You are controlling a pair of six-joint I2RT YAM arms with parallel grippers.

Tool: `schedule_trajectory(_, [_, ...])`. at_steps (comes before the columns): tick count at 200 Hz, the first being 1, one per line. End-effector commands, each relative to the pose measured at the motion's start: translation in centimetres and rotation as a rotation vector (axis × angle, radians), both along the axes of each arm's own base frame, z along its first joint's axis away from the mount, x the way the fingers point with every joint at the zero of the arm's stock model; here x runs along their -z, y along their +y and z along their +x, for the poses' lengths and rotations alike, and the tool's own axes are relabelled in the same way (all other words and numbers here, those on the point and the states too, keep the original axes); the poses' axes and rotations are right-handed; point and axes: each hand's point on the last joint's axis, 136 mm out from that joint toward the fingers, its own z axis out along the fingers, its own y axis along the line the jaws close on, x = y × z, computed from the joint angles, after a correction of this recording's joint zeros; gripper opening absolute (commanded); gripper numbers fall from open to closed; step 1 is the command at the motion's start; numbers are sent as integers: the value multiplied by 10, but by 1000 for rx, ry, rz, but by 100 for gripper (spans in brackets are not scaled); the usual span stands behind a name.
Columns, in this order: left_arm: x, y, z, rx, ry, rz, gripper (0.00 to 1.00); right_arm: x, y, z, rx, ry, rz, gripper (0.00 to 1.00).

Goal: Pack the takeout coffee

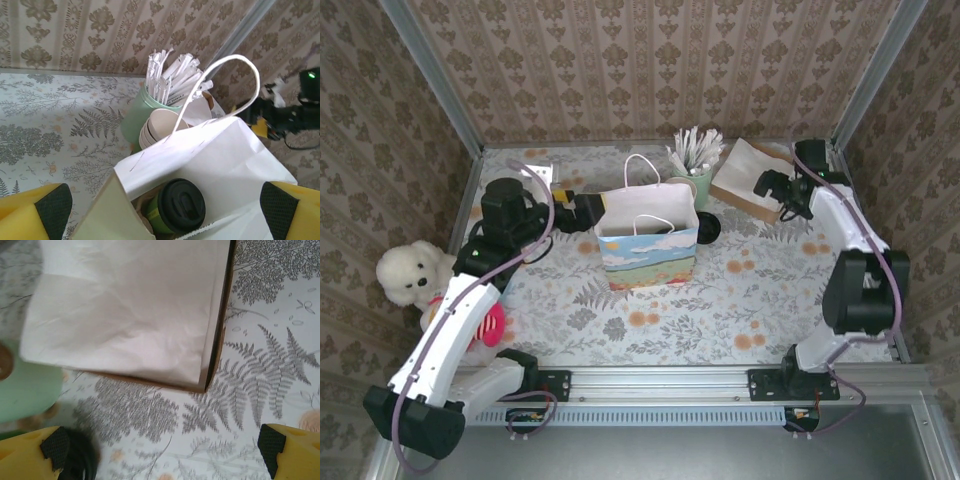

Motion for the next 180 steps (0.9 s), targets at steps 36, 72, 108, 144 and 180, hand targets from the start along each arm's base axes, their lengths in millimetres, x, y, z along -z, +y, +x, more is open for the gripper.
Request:
schedule_trajectory(36, [14,26,9,-185,153,182,100,25,-20,58,-17,53,-76,97])
schedule_trajectory(72, [35,34,2,-217,285,267,100,43,-35,71,44,89,-121,96])
schedule_trajectory(108, [38,35,6,-247,261,237,100,60,-28,76,12,136,-93,95])
schedule_trajectory(144, [39,39,12,-283,249,236,100,76,-29,73,-26,202,-223,89])
schedule_trajectory(180, [41,38,13,-285,252,234,100,84,-24,74,-66,222,-261,70])
